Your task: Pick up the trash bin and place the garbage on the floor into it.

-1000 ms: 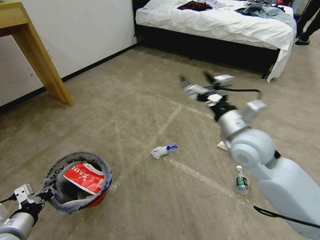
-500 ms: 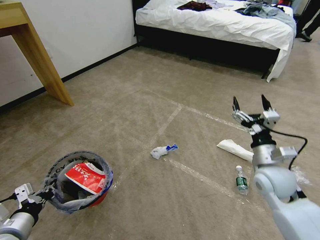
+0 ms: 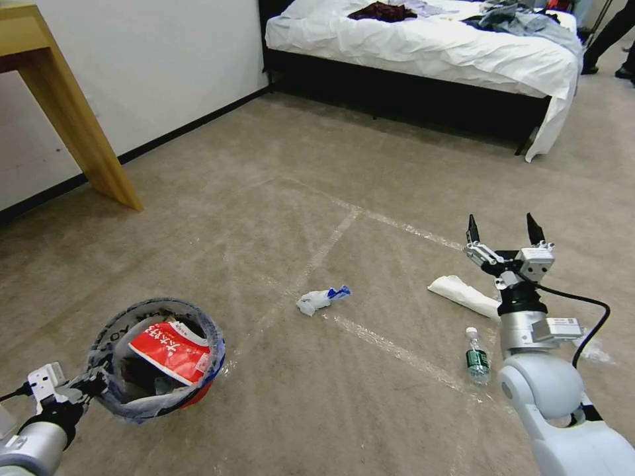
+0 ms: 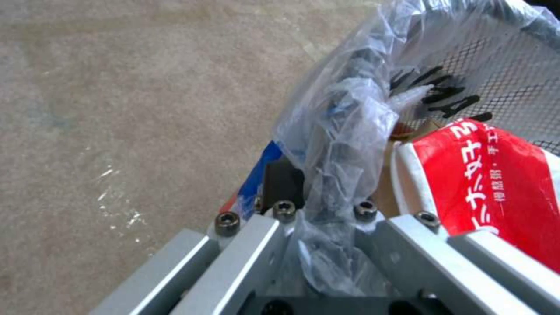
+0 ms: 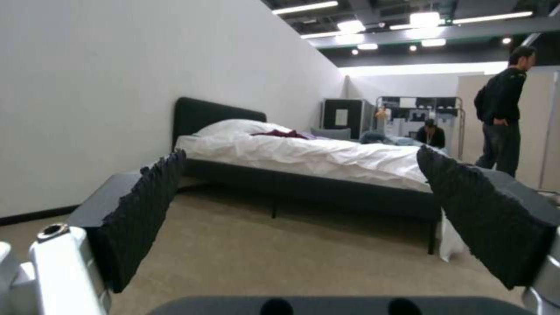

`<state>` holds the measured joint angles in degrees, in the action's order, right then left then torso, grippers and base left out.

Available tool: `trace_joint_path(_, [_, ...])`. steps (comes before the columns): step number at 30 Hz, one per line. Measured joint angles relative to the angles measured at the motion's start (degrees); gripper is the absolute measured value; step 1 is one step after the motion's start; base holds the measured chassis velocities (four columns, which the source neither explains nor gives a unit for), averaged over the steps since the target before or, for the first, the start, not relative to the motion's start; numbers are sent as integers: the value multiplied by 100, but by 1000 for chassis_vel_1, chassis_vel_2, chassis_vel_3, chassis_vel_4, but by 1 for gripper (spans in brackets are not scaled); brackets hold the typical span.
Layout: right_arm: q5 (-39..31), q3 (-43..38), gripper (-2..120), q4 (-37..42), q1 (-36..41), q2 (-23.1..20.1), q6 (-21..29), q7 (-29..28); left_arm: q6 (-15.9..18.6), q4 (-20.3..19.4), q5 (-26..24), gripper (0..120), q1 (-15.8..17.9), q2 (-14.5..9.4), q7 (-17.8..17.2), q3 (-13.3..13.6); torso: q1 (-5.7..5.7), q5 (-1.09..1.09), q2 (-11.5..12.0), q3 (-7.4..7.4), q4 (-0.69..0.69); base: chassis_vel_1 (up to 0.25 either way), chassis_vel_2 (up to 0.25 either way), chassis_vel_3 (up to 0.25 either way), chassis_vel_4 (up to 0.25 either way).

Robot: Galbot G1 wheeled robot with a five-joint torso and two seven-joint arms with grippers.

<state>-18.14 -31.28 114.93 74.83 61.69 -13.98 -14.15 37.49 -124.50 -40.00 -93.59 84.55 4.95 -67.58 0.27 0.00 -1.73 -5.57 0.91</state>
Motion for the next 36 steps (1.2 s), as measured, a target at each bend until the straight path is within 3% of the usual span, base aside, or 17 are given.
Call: trace_joint_path(36, [163,183,100,-407,-185,154,-304,338,-13,45,-96,1,-20,-8,-66,-118,0,1,0,0,0,-13,-13,-14,-16])
